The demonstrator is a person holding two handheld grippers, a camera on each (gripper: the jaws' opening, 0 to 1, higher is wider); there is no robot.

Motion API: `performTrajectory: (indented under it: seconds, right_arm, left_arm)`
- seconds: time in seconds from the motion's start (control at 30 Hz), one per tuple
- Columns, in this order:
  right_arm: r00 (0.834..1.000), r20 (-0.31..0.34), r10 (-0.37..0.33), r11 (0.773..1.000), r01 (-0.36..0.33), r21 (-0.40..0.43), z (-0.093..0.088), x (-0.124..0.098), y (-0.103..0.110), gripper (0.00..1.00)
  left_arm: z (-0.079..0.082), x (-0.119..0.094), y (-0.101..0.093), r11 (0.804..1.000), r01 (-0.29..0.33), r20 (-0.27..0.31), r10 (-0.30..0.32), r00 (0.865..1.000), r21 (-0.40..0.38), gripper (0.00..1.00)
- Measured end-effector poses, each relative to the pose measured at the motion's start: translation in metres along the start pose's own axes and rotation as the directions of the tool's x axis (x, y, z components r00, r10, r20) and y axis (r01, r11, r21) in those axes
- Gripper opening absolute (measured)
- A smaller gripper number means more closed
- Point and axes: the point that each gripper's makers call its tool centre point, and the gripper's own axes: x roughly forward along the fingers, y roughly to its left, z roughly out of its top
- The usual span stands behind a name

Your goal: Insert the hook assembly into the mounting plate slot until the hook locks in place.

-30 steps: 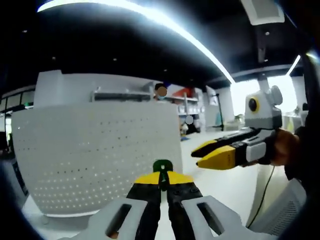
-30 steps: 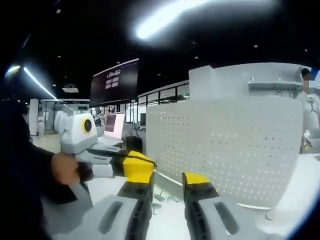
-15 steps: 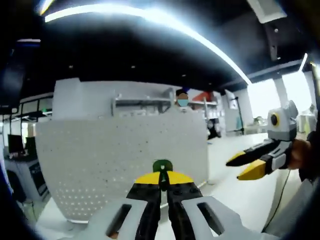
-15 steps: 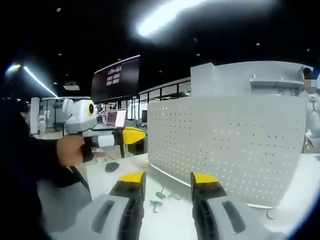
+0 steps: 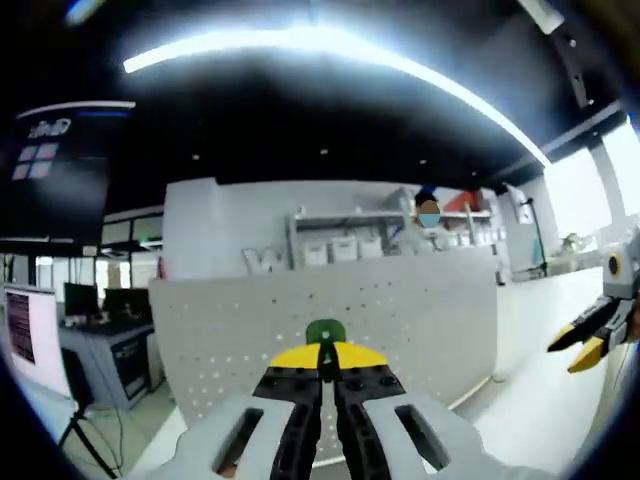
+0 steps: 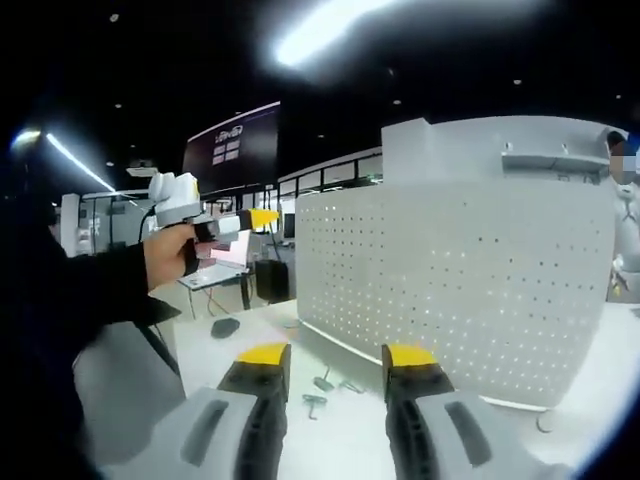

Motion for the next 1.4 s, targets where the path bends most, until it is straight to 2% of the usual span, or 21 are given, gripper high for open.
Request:
performTrajectory:
  seconds: [0.3,0.47,0.6,0.7,0.87,0.93,1.0,1.23,1.4]
  right_arm:
    - [1.000,-0.019,-0.024,1.000,0.024,0.006,-0.004,-0.001,-0.011,0.34]
    - [0.999,-0.033,-0.018,1.000,0.018,0.005,-0.007,0.003,-0.009,0.34]
    - [0.999,-0.042,-0.025,1.000,0.026,0.011,-0.009,0.003,-0.011,0.34]
    - [0.999,-0.032,-0.042,0.999,0.043,0.025,-0.009,0.002,-0.018,0.34]
    - [0.998,-0.039,-0.053,0.997,0.055,0.050,-0.014,0.002,-0.021,0.34]
    - [0.998,-0.045,-0.054,0.997,0.056,0.053,-0.016,0.002,-0.022,0.34]
    - [0.997,-0.047,-0.057,0.997,0.059,0.056,-0.017,0.001,-0.024,0.34]
    - [0.997,-0.049,-0.060,0.996,0.062,0.061,-0.018,0.002,-0.031,0.33]
    - [0.998,-0.050,-0.049,0.997,0.052,0.059,-0.017,0.005,-0.031,0.33]
  left_arm:
    - [0.012,0.026,0.035,0.998,-0.063,0.044,0.063,0.997,0.013,0.02]
    - [0.017,0.042,0.057,0.993,-0.113,0.055,0.112,0.992,0.025,0.02]
    - [0.012,0.055,0.077,0.986,-0.166,0.046,0.165,0.985,0.023,0.02]
    - [0.005,0.065,0.092,0.979,-0.204,0.019,0.203,0.979,0.030,0.02]
    - [0.001,0.080,0.103,0.973,-0.221,0.017,0.220,0.975,0.066,0.02]
    - [-0.004,0.085,0.111,0.962,-0.254,0.009,0.254,0.967,0.100,0.02]
    - [-0.007,0.087,0.115,0.963,-0.257,0.006,0.258,0.966,0.081,0.02]
    - [-0.009,0.095,0.122,0.951,-0.294,0.031,0.293,0.956,0.096,0.02]
    - [-0.014,0.102,0.129,0.952,-0.293,0.029,0.292,0.956,0.083,0.02]
